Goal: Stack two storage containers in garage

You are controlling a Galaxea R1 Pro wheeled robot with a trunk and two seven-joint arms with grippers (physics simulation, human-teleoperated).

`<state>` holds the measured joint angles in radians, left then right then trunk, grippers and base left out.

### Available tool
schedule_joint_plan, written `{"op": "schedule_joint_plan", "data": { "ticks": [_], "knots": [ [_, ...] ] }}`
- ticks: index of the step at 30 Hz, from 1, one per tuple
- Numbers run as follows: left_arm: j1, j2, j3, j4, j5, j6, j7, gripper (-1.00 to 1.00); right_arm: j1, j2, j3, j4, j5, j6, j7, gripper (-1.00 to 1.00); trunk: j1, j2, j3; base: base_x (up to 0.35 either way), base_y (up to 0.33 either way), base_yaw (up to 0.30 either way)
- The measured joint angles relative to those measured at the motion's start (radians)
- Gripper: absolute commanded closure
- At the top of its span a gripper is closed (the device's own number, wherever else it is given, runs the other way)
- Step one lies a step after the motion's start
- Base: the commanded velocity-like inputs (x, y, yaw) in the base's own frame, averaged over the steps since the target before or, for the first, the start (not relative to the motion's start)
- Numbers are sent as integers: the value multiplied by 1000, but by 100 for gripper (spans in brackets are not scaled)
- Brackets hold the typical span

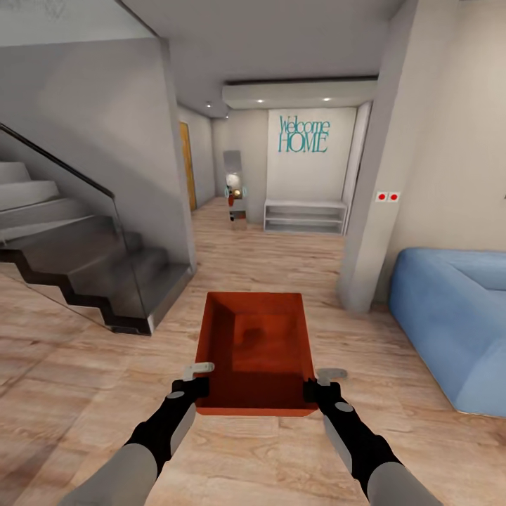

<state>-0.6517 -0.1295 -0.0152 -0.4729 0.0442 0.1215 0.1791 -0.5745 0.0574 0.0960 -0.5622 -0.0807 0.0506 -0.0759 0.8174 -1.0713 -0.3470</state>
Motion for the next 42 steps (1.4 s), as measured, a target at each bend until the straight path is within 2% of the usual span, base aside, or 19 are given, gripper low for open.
{"op": "schedule_joint_plan", "data": {
  "ticks": [42],
  "knots": [
    [0, 2, -11, 6, 15, 2, 3, 100, 0, 0, 0, 0, 1, 9, 0, 100, 0, 0, 0, 324, 0, 0]
  ]
}}
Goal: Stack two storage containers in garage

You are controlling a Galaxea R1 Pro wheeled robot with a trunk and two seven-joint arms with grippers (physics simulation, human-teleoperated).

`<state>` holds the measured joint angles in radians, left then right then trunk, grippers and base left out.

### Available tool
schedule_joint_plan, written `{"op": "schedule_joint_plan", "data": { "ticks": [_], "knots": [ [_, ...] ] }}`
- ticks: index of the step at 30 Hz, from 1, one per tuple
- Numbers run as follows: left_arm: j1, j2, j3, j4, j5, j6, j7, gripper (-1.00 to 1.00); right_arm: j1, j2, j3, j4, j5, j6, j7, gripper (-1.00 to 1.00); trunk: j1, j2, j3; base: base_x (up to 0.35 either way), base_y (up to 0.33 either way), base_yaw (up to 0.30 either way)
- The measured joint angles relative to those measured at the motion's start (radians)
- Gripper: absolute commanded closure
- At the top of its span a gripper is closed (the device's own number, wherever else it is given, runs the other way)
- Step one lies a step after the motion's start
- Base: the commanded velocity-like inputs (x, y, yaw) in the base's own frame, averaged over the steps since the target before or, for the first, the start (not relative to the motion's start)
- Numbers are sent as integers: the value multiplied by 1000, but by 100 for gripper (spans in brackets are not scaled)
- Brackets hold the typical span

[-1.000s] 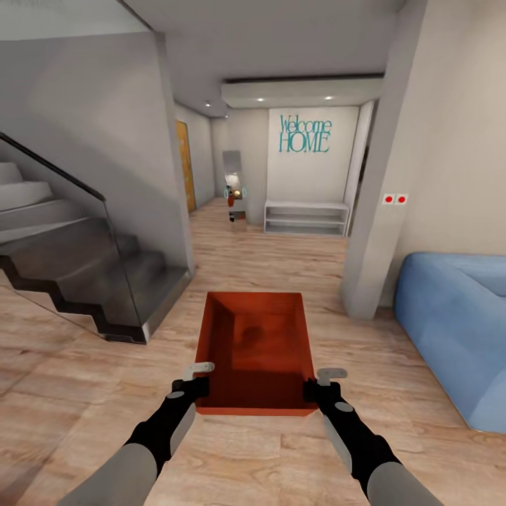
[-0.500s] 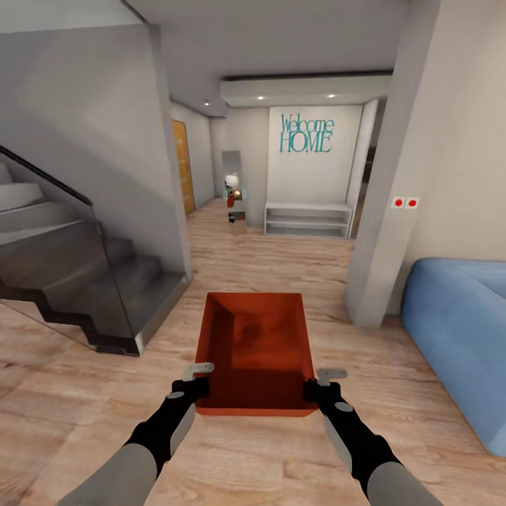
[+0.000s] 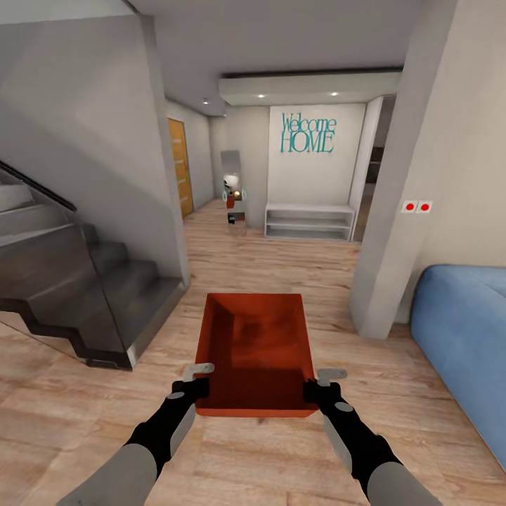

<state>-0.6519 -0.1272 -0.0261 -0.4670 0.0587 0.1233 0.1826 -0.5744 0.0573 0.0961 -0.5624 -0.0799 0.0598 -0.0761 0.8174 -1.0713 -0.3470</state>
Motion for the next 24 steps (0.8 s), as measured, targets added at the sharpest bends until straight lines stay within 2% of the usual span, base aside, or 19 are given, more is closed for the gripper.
{"op": "schedule_joint_plan", "data": {
  "ticks": [24],
  "knots": [
    [0, 0, -1, -1, 0, 0, 0, 100, 0, 0, 0, 0, -1, -1, 0, 100, 0, 0, 0, 324, 0, 0]
  ]
}}
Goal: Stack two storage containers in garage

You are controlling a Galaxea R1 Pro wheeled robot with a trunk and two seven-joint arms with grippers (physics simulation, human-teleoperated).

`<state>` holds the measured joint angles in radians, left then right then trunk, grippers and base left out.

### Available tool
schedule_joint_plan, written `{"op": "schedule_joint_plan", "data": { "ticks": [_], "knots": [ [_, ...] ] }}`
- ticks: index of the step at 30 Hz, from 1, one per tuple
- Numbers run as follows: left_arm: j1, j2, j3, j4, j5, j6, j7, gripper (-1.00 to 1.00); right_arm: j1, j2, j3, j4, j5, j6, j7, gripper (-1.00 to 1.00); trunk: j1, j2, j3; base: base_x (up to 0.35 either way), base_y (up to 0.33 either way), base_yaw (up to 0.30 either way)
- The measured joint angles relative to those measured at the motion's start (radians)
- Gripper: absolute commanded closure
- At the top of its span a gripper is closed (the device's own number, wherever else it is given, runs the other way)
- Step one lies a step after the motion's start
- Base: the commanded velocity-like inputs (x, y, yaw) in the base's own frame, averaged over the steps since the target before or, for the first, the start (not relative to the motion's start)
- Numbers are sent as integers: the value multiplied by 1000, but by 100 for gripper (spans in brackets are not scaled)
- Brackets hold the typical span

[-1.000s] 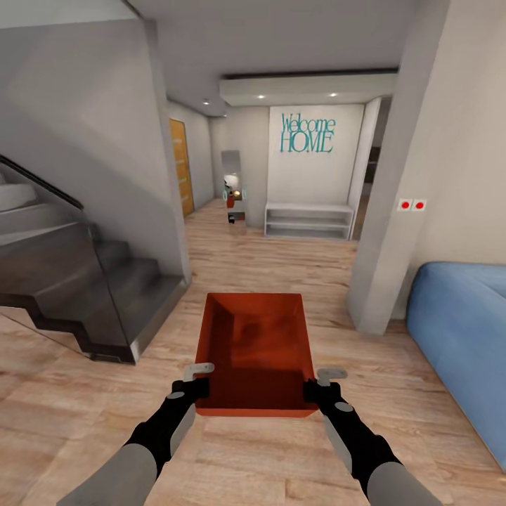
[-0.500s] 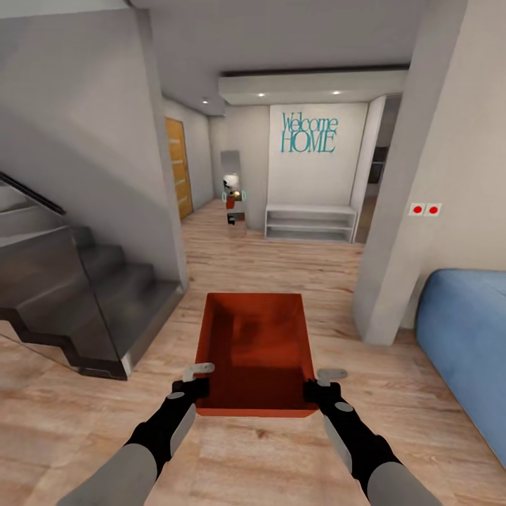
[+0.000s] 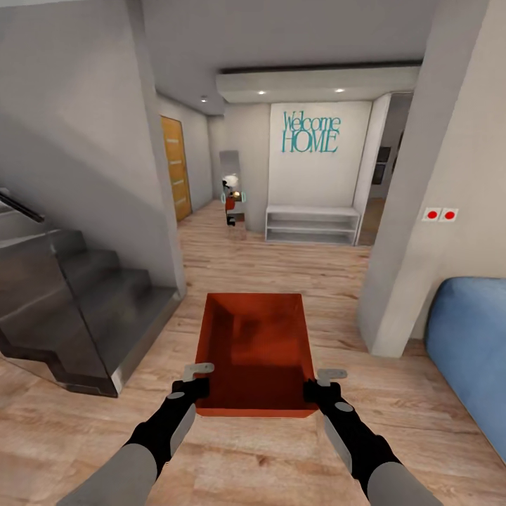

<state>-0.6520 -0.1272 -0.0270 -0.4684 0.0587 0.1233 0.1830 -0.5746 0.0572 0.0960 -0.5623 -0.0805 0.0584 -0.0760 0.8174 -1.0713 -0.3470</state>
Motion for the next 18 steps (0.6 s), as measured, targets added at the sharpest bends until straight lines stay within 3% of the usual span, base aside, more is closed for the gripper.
{"op": "schedule_joint_plan", "data": {
  "ticks": [18],
  "knots": [
    [0, 0, 0, 2, 2, 0, 0, 100, 0, 0, 0, 0, 0, 2, 0, 100, 0, 0, 0, 325, 0, 0]
  ]
}}
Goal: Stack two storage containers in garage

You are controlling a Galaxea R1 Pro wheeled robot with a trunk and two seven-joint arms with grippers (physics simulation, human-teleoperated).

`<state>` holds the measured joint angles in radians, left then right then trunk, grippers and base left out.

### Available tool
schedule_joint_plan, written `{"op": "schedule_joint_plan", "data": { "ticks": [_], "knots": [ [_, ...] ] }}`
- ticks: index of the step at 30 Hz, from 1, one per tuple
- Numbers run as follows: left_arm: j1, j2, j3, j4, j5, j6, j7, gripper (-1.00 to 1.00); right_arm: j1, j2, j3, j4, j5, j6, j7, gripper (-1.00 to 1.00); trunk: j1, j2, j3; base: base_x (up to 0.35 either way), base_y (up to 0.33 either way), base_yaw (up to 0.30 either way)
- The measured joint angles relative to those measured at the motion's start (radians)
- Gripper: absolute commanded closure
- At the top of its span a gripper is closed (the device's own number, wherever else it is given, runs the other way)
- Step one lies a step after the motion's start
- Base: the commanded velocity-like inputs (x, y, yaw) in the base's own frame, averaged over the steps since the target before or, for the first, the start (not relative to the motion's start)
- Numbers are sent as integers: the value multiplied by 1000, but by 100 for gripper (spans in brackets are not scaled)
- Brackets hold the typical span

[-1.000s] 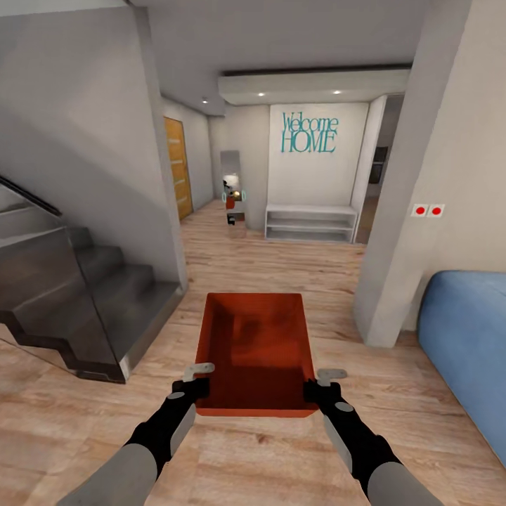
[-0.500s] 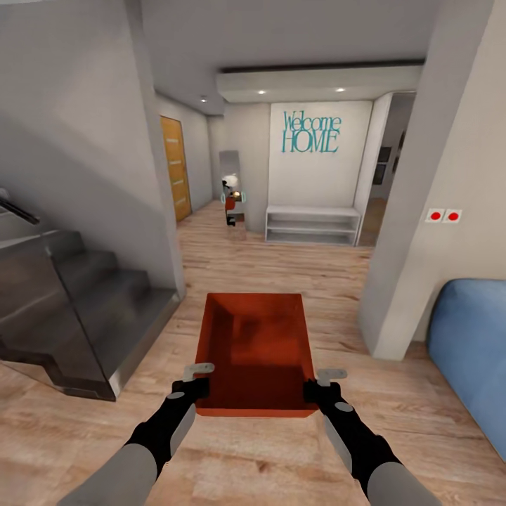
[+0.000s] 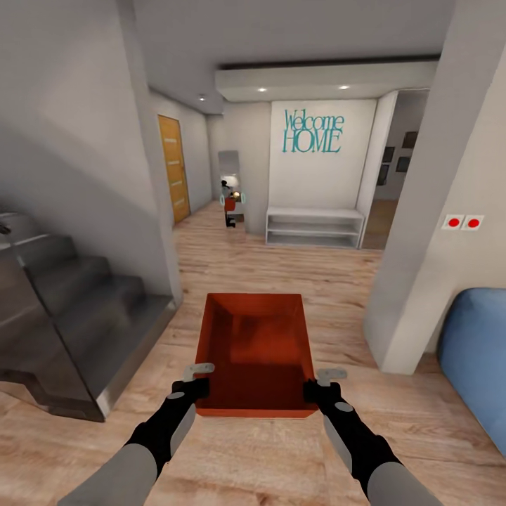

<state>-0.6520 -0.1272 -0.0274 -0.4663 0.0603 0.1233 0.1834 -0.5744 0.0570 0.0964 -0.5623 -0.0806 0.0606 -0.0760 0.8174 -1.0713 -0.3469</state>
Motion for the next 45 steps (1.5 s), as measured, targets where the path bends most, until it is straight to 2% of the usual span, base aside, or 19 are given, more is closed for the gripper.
{"op": "schedule_joint_plan", "data": {
  "ticks": [45],
  "knots": [
    [0, 0, -5, 1, 6, 0, 2, 100, 0, -1, 0, 0, 1, 1, 1, 100, 0, 0, 0, 325, 0, 0]
  ]
}}
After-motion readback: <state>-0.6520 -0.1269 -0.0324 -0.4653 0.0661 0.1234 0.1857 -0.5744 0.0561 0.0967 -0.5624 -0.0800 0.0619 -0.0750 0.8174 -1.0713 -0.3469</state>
